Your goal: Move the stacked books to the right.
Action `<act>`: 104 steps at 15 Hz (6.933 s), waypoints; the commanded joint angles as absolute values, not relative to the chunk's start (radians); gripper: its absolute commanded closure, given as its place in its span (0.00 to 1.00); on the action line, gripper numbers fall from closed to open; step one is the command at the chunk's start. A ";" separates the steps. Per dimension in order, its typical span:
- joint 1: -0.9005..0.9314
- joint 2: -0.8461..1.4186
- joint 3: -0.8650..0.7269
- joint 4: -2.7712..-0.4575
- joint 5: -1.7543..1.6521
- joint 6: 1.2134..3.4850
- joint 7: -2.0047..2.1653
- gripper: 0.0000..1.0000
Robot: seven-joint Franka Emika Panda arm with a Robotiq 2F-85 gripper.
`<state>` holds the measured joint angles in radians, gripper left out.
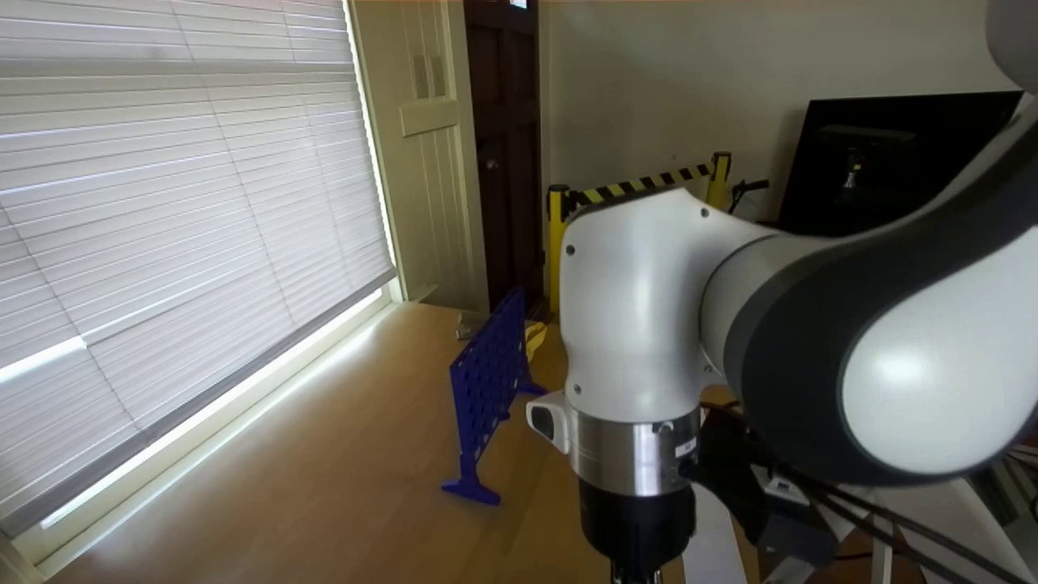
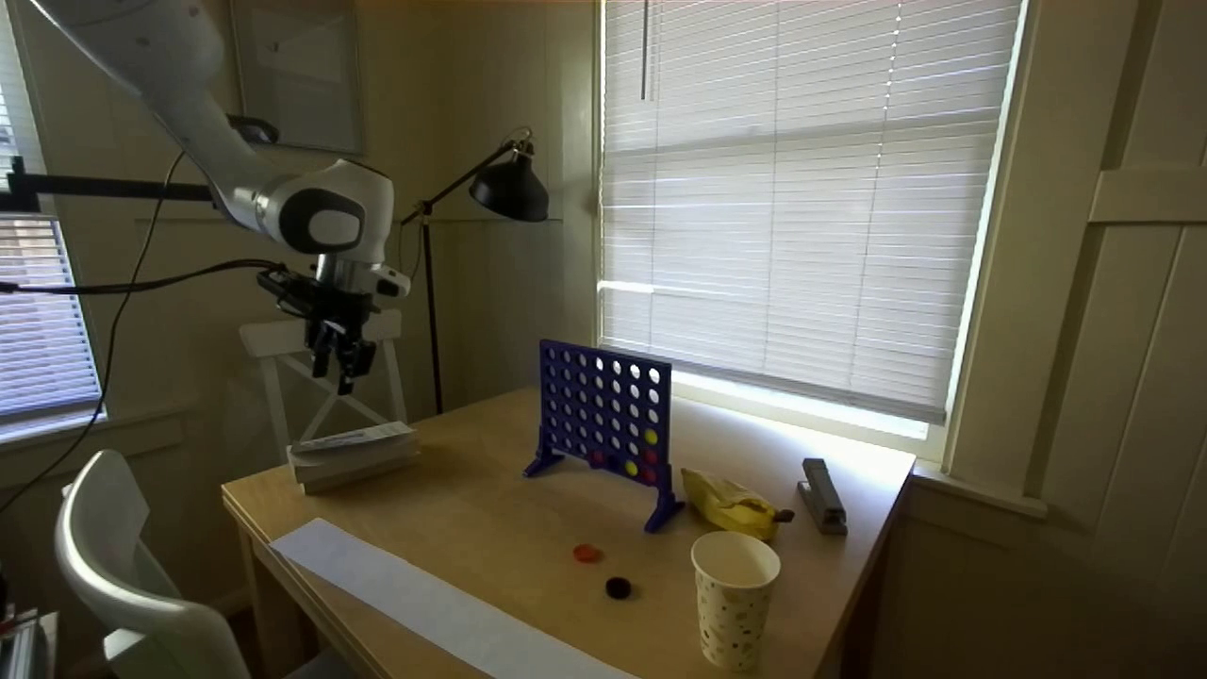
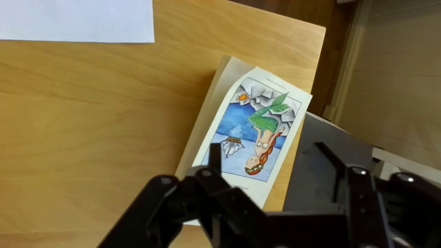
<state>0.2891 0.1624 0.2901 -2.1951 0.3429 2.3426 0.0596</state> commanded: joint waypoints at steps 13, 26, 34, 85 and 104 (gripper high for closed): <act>0.494 0.545 0.311 -1.977 0.214 2.630 0.233 1.00; 0.633 0.618 0.158 -1.879 -0.025 2.492 0.360 1.00; 0.625 0.618 0.160 -1.864 -0.069 2.388 0.344 1.00; 0.517 0.542 0.022 -2.013 -0.137 2.481 0.436 1.00; 0.269 -0.330 0.196 -2.244 -0.135 1.973 0.441 0.04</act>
